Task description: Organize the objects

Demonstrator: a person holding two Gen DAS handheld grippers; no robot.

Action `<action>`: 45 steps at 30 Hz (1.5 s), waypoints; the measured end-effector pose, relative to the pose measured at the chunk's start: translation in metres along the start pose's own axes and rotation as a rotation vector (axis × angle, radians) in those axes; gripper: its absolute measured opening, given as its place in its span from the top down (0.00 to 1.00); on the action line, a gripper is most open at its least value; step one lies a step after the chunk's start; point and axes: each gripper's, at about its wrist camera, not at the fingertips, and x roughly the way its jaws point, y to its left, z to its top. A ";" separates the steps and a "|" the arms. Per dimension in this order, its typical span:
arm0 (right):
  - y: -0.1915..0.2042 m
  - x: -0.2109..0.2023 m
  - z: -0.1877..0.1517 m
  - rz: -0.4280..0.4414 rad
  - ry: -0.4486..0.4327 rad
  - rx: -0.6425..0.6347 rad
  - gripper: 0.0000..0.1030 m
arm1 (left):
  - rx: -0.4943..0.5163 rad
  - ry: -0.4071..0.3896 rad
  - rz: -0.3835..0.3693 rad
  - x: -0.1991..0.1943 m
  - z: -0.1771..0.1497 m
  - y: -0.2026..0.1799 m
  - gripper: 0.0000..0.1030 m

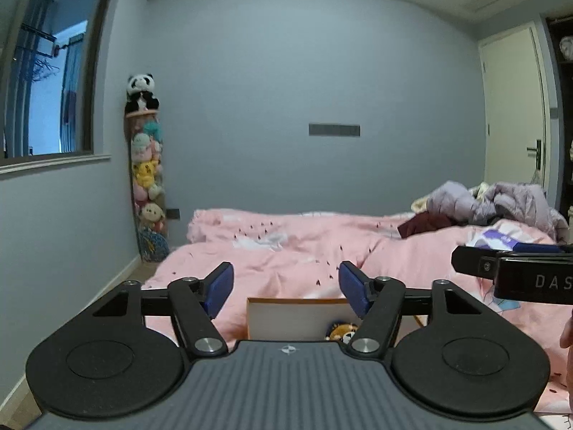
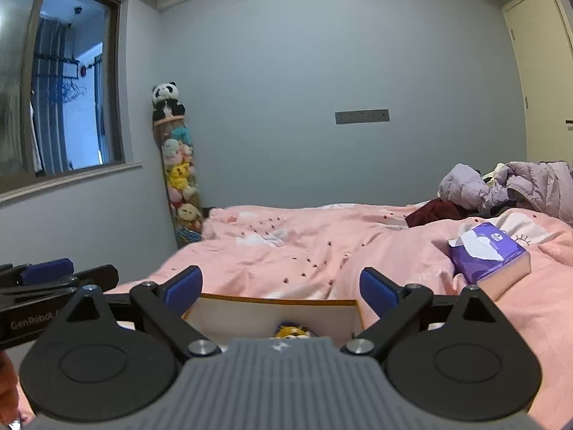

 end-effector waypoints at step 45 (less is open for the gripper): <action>-0.012 0.051 -0.120 -0.091 0.426 -0.068 0.07 | -0.036 0.425 0.043 0.046 -0.111 -0.021 0.11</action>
